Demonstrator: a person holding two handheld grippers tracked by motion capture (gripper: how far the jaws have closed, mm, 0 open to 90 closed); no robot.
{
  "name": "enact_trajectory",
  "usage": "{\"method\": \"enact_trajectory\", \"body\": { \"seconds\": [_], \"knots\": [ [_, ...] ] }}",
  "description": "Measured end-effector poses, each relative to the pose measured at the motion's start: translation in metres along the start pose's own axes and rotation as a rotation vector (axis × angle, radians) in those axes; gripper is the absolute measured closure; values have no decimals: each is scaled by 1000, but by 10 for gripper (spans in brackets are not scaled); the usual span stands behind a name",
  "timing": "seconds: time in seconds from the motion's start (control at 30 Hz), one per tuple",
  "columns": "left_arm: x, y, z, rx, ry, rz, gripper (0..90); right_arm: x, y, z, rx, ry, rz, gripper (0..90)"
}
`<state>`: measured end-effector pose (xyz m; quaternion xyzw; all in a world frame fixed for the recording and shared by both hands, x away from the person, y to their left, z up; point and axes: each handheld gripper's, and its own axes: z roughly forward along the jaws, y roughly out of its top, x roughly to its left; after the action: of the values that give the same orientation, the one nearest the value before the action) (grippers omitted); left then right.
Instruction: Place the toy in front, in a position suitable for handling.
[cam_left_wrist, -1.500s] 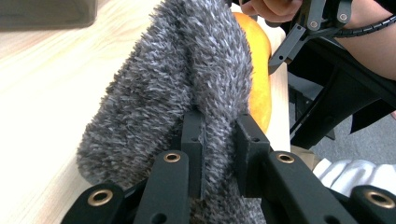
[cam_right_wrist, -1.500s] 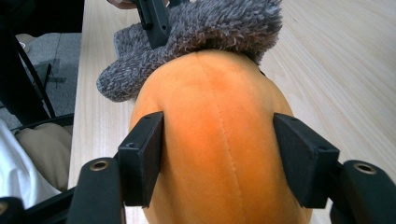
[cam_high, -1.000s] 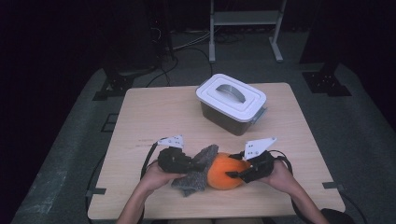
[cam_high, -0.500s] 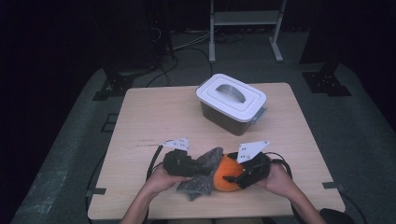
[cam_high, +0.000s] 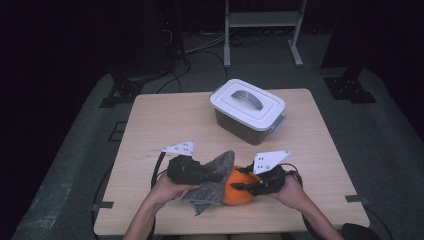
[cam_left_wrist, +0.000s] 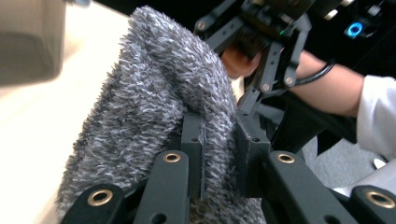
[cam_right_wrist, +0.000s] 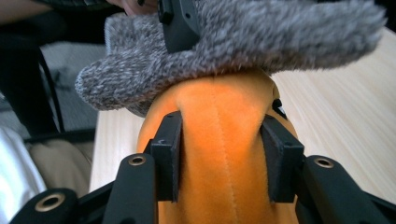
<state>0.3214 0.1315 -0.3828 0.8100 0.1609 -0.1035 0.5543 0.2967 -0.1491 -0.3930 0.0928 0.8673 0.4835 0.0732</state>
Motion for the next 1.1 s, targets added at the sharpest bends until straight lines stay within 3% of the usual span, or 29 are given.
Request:
{"method": "enact_trajectory", "body": {
  "seconds": [0.1, 0.17, 0.2, 0.27, 0.33, 0.5, 0.7, 0.87, 0.97, 1.03, 1.1],
  "knots": [
    [1, -2, 0, 32, 33, 3, 765, -2, 1, 1, 1, 14, -8, 536],
    [5, -7, 4, 87, 81, 4, 764, -5, -4, 5, 42, 11, -13, 525],
    [8, -11, 7, 103, 82, -9, 765, -6, -7, 6, 58, 11, -18, 519],
    [12, -15, 7, 82, 70, -33, 765, -11, -13, 4, 41, 31, 0, 499],
    [13, -16, 8, 95, 91, -27, 764, -17, -16, -1, 49, 34, -12, 480],
    [13, -16, 18, 73, 66, -40, 756, -31, -25, -15, 47, 39, 98, 403],
    [11, -14, 23, 59, 53, -49, 756, -19, -15, -23, 124, -41, 86, 349],
    [10, -13, 29, 61, 41, -49, 757, -7, -10, -23, 167, -40, 96, 250],
    [8, -12, 34, 61, 32, -52, 754, -1, -11, -14, 198, -56, 80, 219],
    [9, -13, 35, 61, 33, -59, 754, -2, -12, -7, 199, -62, 91, 272],
    [11, -14, 31, 52, 30, -70, 754, -3, -13, -4, 180, -63, 60, 430]
  ]
}}
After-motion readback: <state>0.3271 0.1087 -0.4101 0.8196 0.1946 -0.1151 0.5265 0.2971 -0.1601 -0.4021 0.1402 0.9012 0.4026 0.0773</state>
